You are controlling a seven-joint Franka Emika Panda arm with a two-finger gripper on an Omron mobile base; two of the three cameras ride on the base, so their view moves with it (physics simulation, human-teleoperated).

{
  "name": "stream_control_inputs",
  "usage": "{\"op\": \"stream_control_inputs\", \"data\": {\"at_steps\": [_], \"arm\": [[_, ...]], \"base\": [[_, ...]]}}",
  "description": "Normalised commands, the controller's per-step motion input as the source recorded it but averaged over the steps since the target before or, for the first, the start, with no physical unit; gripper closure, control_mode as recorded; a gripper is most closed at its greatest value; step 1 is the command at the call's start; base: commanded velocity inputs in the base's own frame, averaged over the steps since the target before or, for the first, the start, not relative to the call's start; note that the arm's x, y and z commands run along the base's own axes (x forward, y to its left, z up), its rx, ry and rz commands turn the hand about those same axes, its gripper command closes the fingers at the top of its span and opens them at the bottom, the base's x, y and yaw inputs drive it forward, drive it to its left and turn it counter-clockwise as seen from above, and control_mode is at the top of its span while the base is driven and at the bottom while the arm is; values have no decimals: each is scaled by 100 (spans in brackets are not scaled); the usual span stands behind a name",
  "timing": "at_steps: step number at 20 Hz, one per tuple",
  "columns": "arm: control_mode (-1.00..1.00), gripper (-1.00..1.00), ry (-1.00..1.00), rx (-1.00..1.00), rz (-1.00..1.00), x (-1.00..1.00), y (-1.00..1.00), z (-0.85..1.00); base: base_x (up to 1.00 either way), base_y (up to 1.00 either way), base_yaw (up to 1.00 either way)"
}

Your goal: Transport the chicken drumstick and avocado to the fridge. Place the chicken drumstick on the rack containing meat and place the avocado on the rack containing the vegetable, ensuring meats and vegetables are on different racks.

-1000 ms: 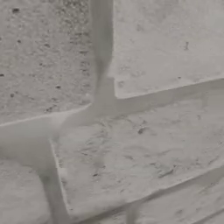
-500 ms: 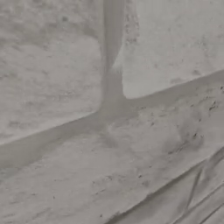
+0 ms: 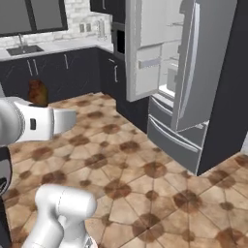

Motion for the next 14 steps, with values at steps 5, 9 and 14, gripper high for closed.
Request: {"op": "stream_control_inputs", "data": {"at_steps": [5,9,14], "arm": [[100,100,0,0,0,0,0,0],[100,100,0,0,0,0,0,0],[100,100,0,0,0,0,0,0]], "base": [[100,-47,0],[100,40,-19],[100,42,-25]]}}
